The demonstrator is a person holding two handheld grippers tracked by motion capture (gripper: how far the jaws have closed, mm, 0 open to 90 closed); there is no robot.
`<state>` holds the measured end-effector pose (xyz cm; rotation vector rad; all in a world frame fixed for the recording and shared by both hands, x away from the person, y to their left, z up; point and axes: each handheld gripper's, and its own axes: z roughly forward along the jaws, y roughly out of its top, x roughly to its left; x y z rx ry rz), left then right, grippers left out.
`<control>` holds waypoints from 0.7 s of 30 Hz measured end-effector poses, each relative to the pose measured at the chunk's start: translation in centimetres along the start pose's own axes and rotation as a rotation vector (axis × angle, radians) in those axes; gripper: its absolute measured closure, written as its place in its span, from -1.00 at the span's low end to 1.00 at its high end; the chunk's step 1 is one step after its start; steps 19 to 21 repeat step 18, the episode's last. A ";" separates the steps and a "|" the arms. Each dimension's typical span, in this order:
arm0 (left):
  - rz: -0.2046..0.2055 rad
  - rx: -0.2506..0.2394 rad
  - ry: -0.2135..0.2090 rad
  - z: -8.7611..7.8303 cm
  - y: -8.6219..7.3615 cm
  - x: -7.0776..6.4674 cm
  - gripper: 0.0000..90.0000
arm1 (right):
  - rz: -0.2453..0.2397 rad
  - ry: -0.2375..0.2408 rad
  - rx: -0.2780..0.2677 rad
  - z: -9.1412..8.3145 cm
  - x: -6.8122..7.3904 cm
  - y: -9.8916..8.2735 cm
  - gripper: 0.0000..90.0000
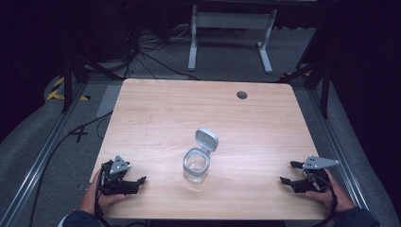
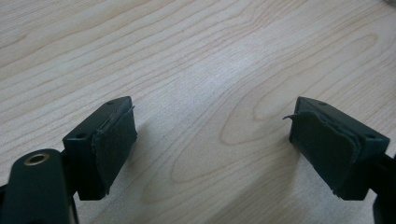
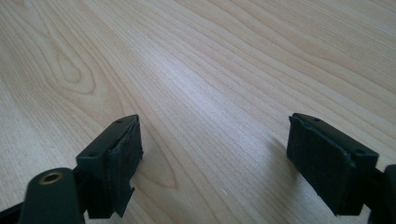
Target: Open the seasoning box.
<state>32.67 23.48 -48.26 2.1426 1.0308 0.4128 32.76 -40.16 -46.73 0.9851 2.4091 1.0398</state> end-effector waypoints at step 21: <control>0.004 0.007 0.004 0.0 0.1 0.1 -0.67 | 0.000 0.000 0.000 0.0 0.0 0.0 -0.60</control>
